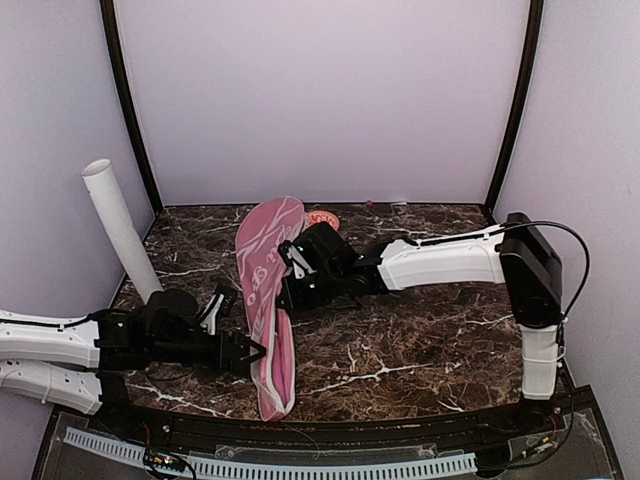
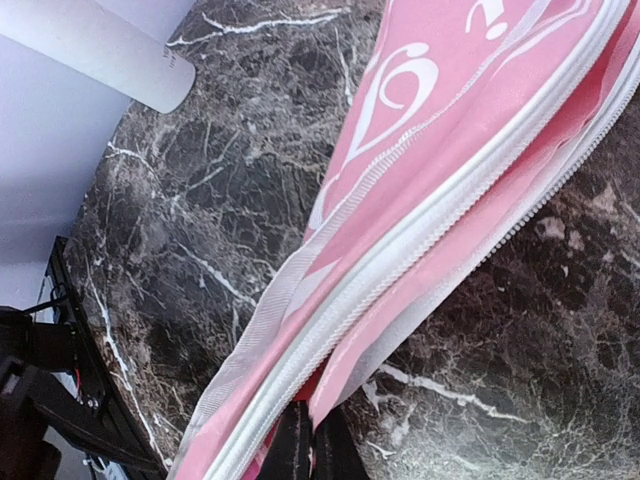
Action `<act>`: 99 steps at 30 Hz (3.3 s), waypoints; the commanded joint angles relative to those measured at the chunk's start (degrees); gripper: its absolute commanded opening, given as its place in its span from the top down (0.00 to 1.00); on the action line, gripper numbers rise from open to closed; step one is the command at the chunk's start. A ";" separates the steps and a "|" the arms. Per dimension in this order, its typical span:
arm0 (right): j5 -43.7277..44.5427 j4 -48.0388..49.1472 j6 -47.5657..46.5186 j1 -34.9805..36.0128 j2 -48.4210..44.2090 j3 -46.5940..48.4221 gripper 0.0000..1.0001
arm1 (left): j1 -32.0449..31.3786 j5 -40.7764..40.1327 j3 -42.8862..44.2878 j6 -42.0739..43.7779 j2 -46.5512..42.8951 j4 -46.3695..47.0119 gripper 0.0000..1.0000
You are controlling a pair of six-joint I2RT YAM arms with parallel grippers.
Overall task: Pack up the badminton gear
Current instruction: Adjust the racket bag at the center of the board.
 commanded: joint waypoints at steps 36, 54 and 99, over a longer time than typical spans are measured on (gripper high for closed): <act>12.78 -4.73 16.88 6.23 1.42 8.65 1.00 | -8.29 -18.13 18.32 -3.53 13.77 -18.87 0.10; 13.34 -5.89 20.01 6.38 3.10 10.02 1.00 | -8.69 -17.92 17.63 -5.85 18.27 -20.19 0.51; 4.68 7.71 13.88 -10.16 2.58 1.76 0.22 | -8.66 -5.56 -3.06 -1.22 -6.91 -4.88 1.00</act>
